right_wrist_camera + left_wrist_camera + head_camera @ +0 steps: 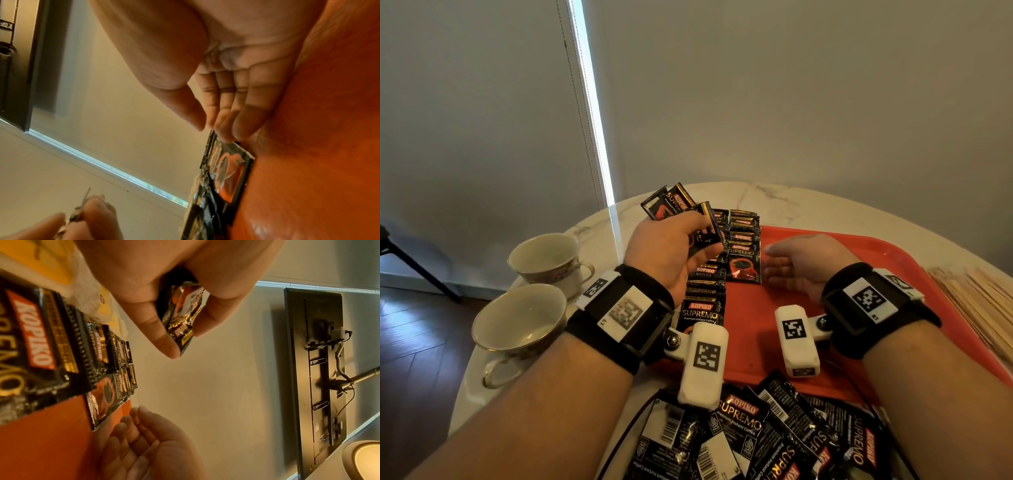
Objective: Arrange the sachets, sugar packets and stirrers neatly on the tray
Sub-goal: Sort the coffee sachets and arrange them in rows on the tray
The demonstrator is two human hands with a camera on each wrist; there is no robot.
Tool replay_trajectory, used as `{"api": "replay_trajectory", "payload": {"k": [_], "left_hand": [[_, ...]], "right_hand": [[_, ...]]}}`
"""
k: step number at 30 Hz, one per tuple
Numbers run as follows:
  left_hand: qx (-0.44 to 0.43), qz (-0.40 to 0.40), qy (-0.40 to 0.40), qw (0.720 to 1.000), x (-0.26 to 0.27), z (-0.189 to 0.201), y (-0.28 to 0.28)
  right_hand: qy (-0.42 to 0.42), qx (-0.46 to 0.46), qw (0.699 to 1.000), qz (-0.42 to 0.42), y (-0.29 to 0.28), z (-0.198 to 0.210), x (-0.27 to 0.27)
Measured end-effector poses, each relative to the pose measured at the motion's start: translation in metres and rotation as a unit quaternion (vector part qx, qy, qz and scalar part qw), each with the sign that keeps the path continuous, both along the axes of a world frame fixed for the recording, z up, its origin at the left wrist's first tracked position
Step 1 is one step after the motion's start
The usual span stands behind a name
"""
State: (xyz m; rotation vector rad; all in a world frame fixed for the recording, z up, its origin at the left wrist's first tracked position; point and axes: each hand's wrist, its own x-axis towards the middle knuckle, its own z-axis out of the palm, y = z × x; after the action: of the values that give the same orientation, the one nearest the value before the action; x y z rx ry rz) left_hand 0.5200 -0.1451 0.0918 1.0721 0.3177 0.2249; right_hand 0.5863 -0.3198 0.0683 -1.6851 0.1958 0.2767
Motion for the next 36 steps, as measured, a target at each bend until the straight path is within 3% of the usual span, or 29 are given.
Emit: {"api": "replay_trajectory", "payload": {"k": [8,11,14,16,19,24,30,33,36], "left_hand": [[-0.039,0.005,-0.014,0.999,0.0,0.002,0.001],[-0.037,-0.007,0.004,0.999,0.002,0.0,0.002],[0.0,-0.026,0.012,1.0,0.002,-0.003,0.002],[0.01,-0.02,0.0,1.0,0.003,-0.005,0.003],[0.011,-0.027,0.007,1.0,0.002,-0.003,0.004],[0.005,-0.119,-0.009,0.993,-0.005,0.0,-0.005],[0.028,-0.152,-0.037,0.987,-0.008,0.002,-0.006],[0.033,-0.109,-0.039,0.993,-0.007,0.001,-0.005],[0.009,-0.067,-0.027,0.997,-0.003,-0.001,-0.001]], "right_hand": [[0.051,0.009,0.994,0.097,0.011,0.004,-0.011],[0.017,0.059,0.993,0.098,0.012,0.01,-0.012],[-0.041,0.129,0.979,0.155,0.013,0.023,-0.016],[-0.079,0.123,0.972,0.182,0.015,0.028,-0.019],[-0.136,0.107,0.976,0.135,0.019,0.028,-0.021],[-0.167,0.202,0.963,0.064,0.013,0.033,-0.015],[-0.104,0.361,0.925,0.052,0.015,0.044,-0.022],[-0.115,0.342,0.932,0.039,0.016,0.04,-0.021],[-0.111,0.255,0.957,0.086,0.014,0.038,-0.02]]}}
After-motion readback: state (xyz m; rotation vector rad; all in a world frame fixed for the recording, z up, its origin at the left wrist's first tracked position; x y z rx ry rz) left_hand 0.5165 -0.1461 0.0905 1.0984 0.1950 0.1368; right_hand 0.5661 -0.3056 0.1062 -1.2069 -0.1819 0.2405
